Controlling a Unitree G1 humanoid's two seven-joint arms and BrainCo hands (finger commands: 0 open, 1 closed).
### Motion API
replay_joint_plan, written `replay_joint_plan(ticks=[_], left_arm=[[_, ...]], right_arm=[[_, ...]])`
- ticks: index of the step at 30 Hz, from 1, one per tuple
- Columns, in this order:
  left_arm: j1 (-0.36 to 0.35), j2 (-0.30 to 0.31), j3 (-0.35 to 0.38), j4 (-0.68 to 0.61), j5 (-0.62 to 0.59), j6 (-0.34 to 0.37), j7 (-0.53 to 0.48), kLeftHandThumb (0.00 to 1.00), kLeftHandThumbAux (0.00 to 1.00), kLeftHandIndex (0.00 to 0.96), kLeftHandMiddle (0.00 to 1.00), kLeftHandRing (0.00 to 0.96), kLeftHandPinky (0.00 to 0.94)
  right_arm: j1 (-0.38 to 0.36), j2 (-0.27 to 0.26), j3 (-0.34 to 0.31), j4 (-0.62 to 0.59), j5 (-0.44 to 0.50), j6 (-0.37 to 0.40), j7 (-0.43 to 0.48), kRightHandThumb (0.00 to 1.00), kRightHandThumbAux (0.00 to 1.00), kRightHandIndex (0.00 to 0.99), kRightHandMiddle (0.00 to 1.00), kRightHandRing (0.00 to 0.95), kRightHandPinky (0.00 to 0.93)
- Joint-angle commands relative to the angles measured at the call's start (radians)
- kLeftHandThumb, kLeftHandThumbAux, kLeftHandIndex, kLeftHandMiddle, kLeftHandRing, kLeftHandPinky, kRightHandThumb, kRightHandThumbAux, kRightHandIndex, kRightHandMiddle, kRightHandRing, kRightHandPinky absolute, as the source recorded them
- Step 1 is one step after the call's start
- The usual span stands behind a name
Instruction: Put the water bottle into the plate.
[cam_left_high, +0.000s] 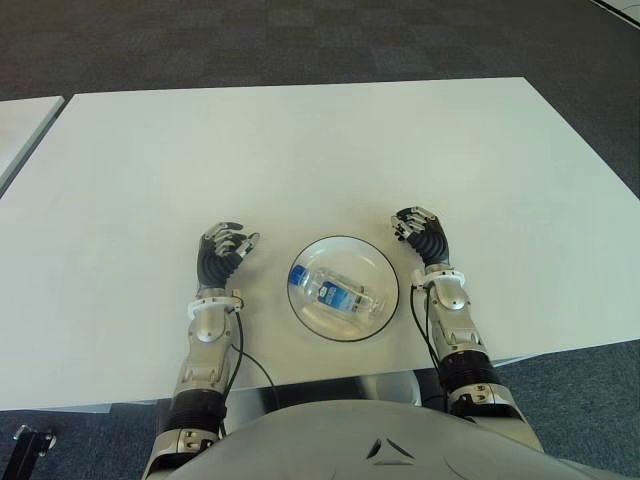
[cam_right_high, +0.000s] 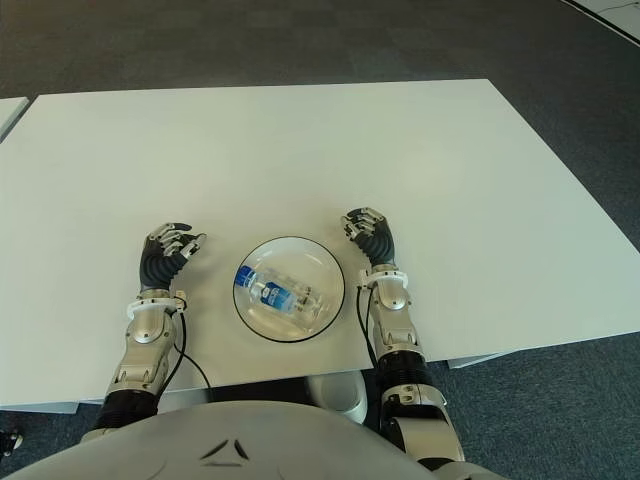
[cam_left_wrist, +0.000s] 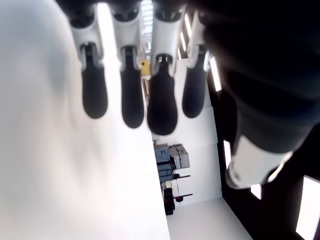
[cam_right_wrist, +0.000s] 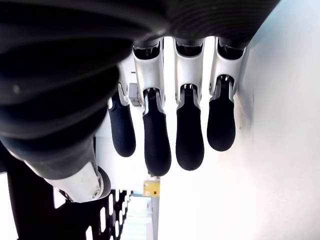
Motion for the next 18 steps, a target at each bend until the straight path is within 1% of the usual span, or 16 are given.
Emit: replay_joint_plan(ticks=[1, 4, 9, 18], left_arm=[[-0.002, 0.006, -0.013, 0.001, -0.011, 0.022, -0.031, 0.701, 0.718, 0.432, 0.697, 0.685, 0.662], [-0.003, 0.003, -0.012, -0.001, -0.012, 0.037, -0.033, 0.701, 0.718, 0.432, 0.698, 0.687, 0.667], [-0.009, 0.003, -0.015, 0.012, -0.01, 0.037, -0.03, 0.702, 0.718, 0.432, 0.694, 0.684, 0.663], [-0.013, 0.001, -0.017, 0.013, -0.014, 0.059, -0.028, 0.703, 0.717, 0.432, 0.676, 0.665, 0.628]], right_arm=[[0.02, 0.007, 0.002, 0.009, 0.009, 0.031, 0.005, 0.706, 0.73, 0.432, 0.587, 0.597, 0.609], [0.022, 0.008, 0.002, 0.005, 0.01, 0.037, 0.006, 0.706, 0.73, 0.432, 0.589, 0.602, 0.614], [0.023, 0.011, 0.001, 0.001, 0.012, 0.04, 0.006, 0.707, 0.73, 0.432, 0.591, 0.607, 0.616], [0.023, 0.011, 0.001, -0.001, 0.014, 0.046, 0.008, 0.707, 0.73, 0.432, 0.589, 0.602, 0.607]])
